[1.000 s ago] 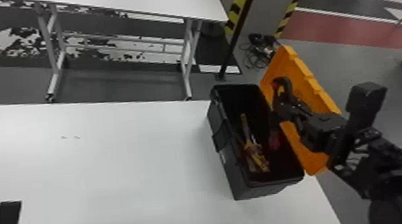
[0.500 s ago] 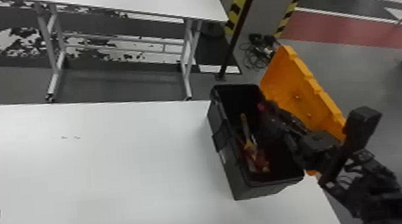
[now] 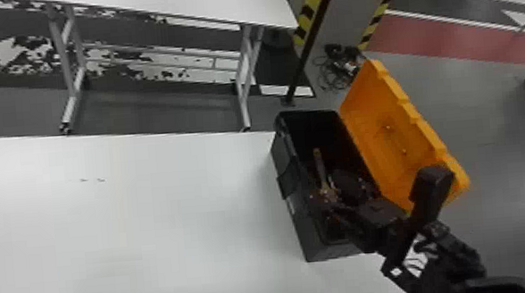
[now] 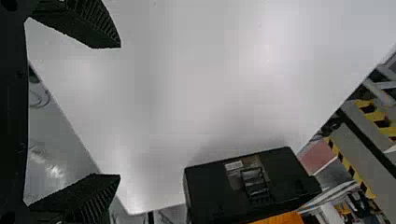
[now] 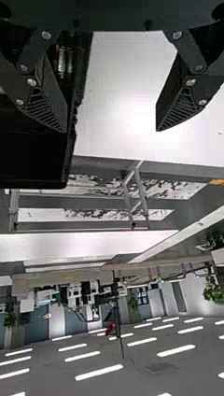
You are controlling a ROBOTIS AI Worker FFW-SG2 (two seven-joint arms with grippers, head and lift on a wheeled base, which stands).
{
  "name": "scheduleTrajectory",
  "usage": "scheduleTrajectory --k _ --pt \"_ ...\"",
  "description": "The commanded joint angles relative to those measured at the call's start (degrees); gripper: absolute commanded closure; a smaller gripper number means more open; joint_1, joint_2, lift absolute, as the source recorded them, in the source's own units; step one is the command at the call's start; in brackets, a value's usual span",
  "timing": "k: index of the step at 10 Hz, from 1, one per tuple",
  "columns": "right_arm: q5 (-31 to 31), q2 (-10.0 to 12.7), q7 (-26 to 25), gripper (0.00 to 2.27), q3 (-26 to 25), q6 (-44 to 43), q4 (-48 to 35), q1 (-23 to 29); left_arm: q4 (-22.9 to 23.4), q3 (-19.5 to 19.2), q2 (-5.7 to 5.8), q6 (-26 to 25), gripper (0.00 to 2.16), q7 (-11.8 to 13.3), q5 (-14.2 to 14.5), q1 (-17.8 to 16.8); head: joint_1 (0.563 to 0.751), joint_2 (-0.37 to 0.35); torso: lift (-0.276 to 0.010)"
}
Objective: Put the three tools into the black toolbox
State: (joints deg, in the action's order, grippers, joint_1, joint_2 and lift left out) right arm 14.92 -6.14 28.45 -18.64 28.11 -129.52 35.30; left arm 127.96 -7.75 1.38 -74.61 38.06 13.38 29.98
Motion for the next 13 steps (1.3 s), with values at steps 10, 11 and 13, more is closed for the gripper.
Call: scheduleTrajectory --k 10,11,13 --pt "-0.6 6.2 -7.3 0.06 6.5 -43.1 6.7 17.7 -1.0 0.2 2.58 87.8 0.0 -10.5 1.7 23.8 0.695 -0.139 -0.051" --pt "-0.4 6.2 -7.3 0.06 6.0 -43.4 6.7 19.2 -1.0 -0.2 2.49 88.4 0.0 -12.1 3.2 25.7 0.695 -0.137 -0.051" --pt "-1.1 6.2 -7.3 0.06 6.6 -43.4 6.5 21.3 -0.3 -0.6 2.32 86.1 0.0 -15.7 6.0 27.9 0.695 -0.118 -0.051"
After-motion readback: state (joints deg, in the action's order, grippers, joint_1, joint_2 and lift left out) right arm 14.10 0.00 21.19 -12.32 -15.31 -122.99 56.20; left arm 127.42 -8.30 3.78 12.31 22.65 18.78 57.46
